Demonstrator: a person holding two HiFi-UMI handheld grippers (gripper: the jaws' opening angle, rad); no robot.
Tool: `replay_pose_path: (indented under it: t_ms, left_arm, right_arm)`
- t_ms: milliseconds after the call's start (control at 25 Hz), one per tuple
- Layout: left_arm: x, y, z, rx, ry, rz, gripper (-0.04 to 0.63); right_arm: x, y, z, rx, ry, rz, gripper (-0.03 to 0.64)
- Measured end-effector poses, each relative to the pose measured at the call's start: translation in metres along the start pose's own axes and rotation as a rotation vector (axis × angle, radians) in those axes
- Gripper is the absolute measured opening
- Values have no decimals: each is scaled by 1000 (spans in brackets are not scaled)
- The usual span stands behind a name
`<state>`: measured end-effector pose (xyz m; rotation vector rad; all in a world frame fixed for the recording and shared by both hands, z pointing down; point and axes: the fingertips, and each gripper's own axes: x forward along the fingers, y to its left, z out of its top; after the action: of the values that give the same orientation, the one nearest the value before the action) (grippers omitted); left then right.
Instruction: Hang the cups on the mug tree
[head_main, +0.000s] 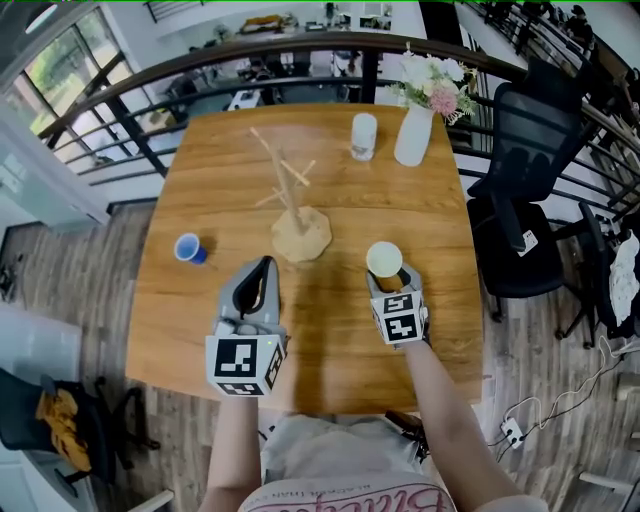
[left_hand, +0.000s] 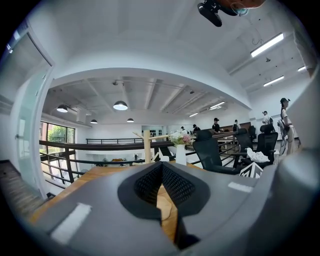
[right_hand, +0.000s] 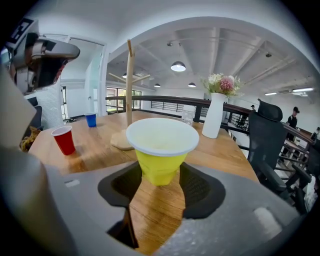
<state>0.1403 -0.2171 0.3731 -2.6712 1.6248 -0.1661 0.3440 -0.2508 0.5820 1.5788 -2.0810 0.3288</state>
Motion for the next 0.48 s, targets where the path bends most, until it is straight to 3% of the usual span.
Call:
replay_pose_path:
  t_ms: [480]
  left_arm:
    - [-18,26,16,-13,-58,3,14]
  right_arm:
    - [-32,9,28,-42,-33,-48,232]
